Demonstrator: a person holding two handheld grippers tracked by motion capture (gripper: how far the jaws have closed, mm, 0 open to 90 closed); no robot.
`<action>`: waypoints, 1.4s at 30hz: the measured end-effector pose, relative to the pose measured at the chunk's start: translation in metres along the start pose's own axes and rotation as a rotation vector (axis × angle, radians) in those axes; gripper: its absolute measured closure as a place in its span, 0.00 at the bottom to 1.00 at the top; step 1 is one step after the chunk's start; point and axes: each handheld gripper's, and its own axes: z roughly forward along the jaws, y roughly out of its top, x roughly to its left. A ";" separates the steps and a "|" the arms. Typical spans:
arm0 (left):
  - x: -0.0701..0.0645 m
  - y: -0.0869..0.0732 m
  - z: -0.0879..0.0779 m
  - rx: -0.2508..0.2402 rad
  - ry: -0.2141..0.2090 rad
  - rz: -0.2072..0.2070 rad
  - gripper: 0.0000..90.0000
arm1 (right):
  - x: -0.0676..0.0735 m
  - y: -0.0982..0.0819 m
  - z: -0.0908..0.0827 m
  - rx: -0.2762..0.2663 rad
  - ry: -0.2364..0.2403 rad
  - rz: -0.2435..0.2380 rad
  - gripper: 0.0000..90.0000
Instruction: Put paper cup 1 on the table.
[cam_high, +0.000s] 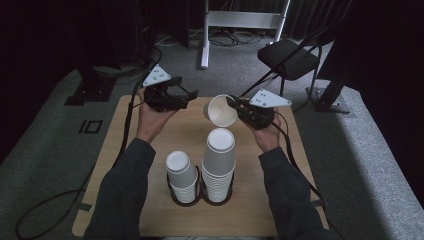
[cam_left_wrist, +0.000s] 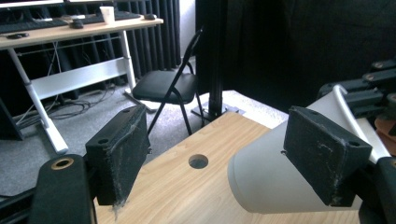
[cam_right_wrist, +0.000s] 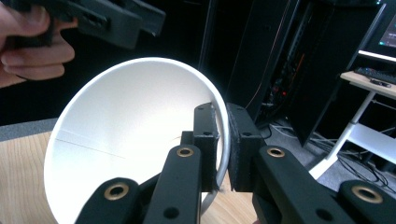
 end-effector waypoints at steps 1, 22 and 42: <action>0.001 0.000 -0.001 -0.002 0.003 -0.001 0.24 | 0.000 0.000 0.000 0.004 0.000 -0.001 0.93; -0.003 -0.004 -0.012 -0.025 0.014 0.017 0.25 | -0.007 -0.010 0.011 0.076 -0.003 0.052 0.93; -0.014 -0.009 -0.013 -0.031 -0.020 0.020 0.25 | -0.003 -0.018 0.019 0.132 0.008 0.062 0.93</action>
